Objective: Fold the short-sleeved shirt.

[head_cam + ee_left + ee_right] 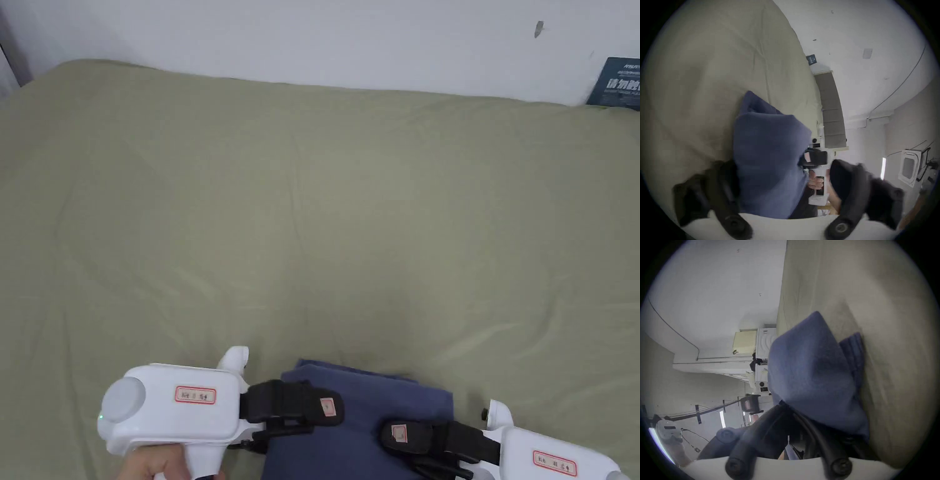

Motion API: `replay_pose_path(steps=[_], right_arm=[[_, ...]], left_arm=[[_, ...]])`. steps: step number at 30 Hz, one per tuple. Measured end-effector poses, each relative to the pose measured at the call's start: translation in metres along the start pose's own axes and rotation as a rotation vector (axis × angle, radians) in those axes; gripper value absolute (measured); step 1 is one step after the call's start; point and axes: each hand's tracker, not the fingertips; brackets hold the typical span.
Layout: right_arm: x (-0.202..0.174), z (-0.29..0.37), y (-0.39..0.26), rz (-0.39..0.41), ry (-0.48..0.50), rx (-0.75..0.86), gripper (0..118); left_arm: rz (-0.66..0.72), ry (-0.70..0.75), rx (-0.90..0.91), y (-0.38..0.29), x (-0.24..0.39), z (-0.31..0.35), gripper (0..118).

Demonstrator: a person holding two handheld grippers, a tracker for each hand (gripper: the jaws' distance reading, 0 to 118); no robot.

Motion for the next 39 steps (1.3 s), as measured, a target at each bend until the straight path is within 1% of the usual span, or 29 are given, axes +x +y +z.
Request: replay_pose_path(steps=[1, 2, 4, 6, 7, 8, 10, 12, 14, 16, 19, 21, 25, 28, 29, 30, 31, 32, 33, 34, 36, 39], right_arm=[[-0.001, 0.001, 0.0, -0.003, -0.008, 0.003, 1], [-0.004, 0.003, -0.001, 0.001, -0.024, 0.016, 1], [-0.019, 0.006, -0.004, 0.056, -0.103, 0.031, 1], [-0.037, 0.012, -0.008, 0.129, -0.15, 0.053, 1], [-0.046, 0.015, -0.012, 0.177, -0.165, 0.054, 1], [-0.056, 0.018, -0.016, 0.212, -0.162, 0.052, 1], [-0.079, 0.024, -0.028, 0.299, -0.205, 0.063, 1], [-0.095, 0.029, -0.036, 0.359, -0.21, 0.07, 1], [-0.106, 0.031, -0.042, 0.383, -0.228, 0.087, 1], [-0.113, 0.031, -0.046, 0.424, -0.257, 0.103, 1], [-0.12, 0.029, -0.049, 0.453, -0.29, 0.117, 1], [-0.12, 0.029, -0.049, 0.457, -0.292, 0.117, 1], [-0.121, 0.031, -0.047, 0.46, -0.328, 0.141, 1], [-0.122, 0.033, -0.044, 0.454, -0.346, 0.165, 1], [-0.122, 0.035, -0.042, 0.451, -0.348, 0.17, 1], [-0.12, 0.037, -0.041, 0.449, -0.344, 0.173, 1], [-0.12, 0.038, -0.04, 0.449, -0.343, 0.176, 1], [-0.121, 0.038, -0.04, 0.452, -0.343, 0.179, 1], [-0.121, 0.039, -0.039, 0.453, -0.341, 0.18, 1], [-0.122, 0.038, -0.04, 0.452, -0.34, 0.185, 1], [-0.125, 0.04, -0.043, 0.465, -0.321, 0.185, 1], [-0.134, 0.049, -0.047, 0.494, -0.317, 0.187, 1]], left_arm=[[-0.029, 0.087, 0.007, 0.001, 0.0, 0.001, 71], [-0.046, 0.164, 0.022, 0.001, -0.003, 0.003, 38], [0.045, 0.025, 0.015, 0.003, -0.01, 0.011, 37], [0.029, 0.065, 0.04, 0.006, -0.006, 0.024, 37], [0.028, 0.061, 0.036, 0.009, -0.006, 0.031, 37], [0.042, 0.053, 0.033, 0.013, -0.007, 0.042, 37], [0.038, 0.054, 0.05, 0.02, -0.006, 0.074, 37], [0.01, 0.13, 0.079, 0.035, -0.009, 0.119, 37], [-0.007, 0.21, 0.098, 0.051, -0.014, 0.168, 37], [-0.006, 0.3, 0.126, 0.062, -0.014, 0.215, 37], [0.029, 0.416, 0.181, 0.079, -0.021, 0.279, 37], [0.042, 0.482, 0.199, 0.098, -0.032, 0.313, 37], [0.052, 0.553, 0.181, 0.125, -0.046, 0.351, 37], [0.057, 0.572, 0.174, 0.136, -0.052, 0.363, 37], [0.056, 0.579, 0.167, 0.138, -0.052, 0.366, 37], [0.049, 0.578, 0.164, 0.138, -0.052, 0.366, 50], [0.029, 0.605, 0.168, 0.14, -0.048, 0.366, 77], [0.005, 0.634, 0.184, 0.14, -0.045, 0.366, 110], [0.005, 0.659, 0.216, 0.139, -0.046, 0.37, 118], [0.007, 0.664, 0.273, 0.138, -0.043, 0.375, 118], [0.031, 0.649, 0.262, 0.147, -0.039, 0.391, 118], [0.016, 0.667, 0.312, 0.131, -0.027, 0.398, 118]])
